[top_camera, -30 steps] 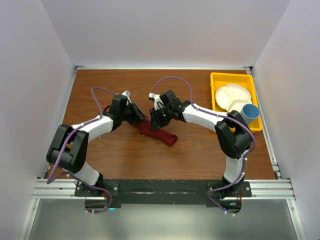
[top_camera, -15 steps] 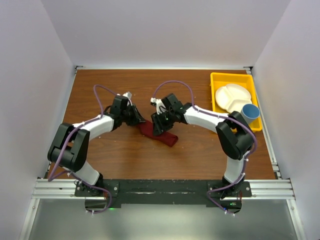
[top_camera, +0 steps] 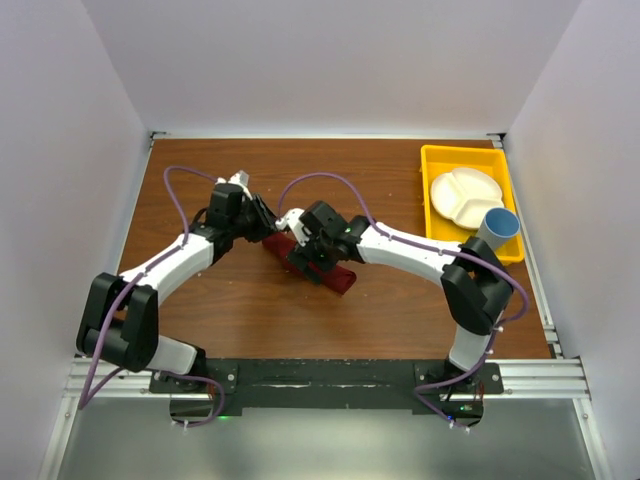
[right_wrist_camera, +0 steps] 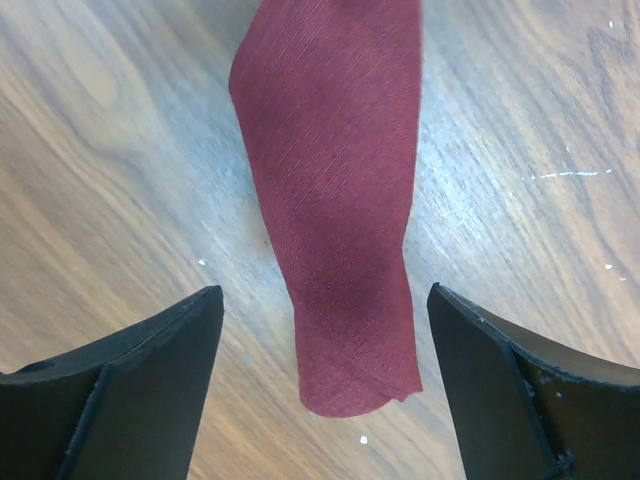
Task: Fold the napkin, place the utensils inside, and roll it up
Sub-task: Roll the napkin with the utensil
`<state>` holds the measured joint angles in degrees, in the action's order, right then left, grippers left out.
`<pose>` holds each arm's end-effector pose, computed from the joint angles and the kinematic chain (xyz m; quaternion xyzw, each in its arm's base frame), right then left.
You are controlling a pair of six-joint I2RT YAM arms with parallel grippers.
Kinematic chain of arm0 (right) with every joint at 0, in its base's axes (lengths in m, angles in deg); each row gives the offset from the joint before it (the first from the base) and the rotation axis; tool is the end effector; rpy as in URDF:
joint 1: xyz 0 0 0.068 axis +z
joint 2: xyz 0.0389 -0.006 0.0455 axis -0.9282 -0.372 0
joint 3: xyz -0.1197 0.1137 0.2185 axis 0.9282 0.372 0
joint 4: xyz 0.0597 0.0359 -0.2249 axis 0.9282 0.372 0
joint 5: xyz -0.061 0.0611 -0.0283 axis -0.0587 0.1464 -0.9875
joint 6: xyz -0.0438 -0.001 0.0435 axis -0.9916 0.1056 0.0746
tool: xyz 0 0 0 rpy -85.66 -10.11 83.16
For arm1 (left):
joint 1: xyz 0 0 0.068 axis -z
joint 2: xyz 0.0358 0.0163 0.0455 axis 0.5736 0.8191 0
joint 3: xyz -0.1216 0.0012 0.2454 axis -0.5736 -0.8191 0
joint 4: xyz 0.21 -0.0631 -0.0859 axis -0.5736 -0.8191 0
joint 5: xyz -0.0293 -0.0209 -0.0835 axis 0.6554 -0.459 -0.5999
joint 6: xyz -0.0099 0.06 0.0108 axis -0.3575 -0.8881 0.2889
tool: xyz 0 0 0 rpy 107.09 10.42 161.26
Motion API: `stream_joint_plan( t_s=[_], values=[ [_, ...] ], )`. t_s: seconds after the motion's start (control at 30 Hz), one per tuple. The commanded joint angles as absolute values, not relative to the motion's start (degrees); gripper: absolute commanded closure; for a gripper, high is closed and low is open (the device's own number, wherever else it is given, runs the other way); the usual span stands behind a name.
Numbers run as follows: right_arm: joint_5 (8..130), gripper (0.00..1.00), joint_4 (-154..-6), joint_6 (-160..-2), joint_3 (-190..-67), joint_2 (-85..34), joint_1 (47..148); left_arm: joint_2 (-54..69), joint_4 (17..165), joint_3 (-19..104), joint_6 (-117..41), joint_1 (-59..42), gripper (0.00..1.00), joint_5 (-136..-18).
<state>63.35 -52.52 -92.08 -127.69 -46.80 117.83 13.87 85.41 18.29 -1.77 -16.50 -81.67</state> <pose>0.2352 0.2789 0.2263 -0.4364 0.8499 0.1262 0.2672 0.2726 -0.1022 0.2342 -0.1776 0.8730 -0.3265 0.3159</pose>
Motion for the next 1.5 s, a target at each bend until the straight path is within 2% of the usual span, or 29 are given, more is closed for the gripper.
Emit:
stream_joint_plan(
  t_s=[0.0, 0.37, 0.6, 0.73, 0.77, 0.83, 0.9, 1.1, 1.13, 1.2, 1.37, 1.47],
  values=[
    [55.02, 0.12, -51.09, -98.16, -128.36, -48.38, 120.45, 12.03, 87.49, 16.08, 0.75, -18.30, 0.65, -82.89],
    [50.89, 0.11, -52.85, -99.48, -124.23, -50.40, 122.04, 11.85, 94.52, 10.88, 6.38, -21.56, 0.65, -88.87],
    [47.37, 0.18, -56.09, -98.34, -122.73, -51.63, 122.39, 13.26, 98.03, 10.18, 9.80, -21.56, 0.65, -92.02],
    [48.51, 0.28, -57.42, -96.84, -122.47, -51.90, 122.21, 15.01, 101.81, 8.95, 11.74, -21.38, 0.65, -93.87],
    [48.69, 0.36, -57.68, -96.41, -122.64, -52.07, 122.13, 15.63, 102.51, 8.95, 12.18, -21.29, 0.65, -94.49],
    [50.44, 0.40, -58.20, -95.44, -122.82, -52.51, 121.95, 17.82, 105.05, 9.30, 12.71, -20.77, 0.65, -96.60],
    [51.58, 0.52, -58.47, -94.21, -123.00, -52.60, 121.25, 19.06, 106.12, 9.74, 13.67, -20.24, 0.65, -97.48],
    [61.51, 0.63, -58.65, -90.00, -123.70, -51.99, 116.33, 21.96, 106.56, 12.29, 13.85, -18.74, 0.65, -96.78],
    [68.13, 0.64, -58.91, -89.38, -123.44, -51.72, 115.19, 22.31, 106.65, 12.90, 13.85, -18.74, 0.65, -96.87],
    [73.36, 0.70, -59.79, -86.41, -123.09, -51.55, 111.41, 22.66, 106.65, 13.34, 13.94, -18.74, 0.65, -96.87],
    [89.44, 0.71, -60.58, -84.10, -122.73, -53.12, 104.91, 23.45, 106.74, 15.19, 13.41, -18.31, 0.65, -97.48],
    [92.45, 0.71, -61.11, -83.31, -122.38, -54.09, 103.67, 25.12, 108.75, 16.07, 13.59, -17.43, 0.65, -99.14]
  ],
)
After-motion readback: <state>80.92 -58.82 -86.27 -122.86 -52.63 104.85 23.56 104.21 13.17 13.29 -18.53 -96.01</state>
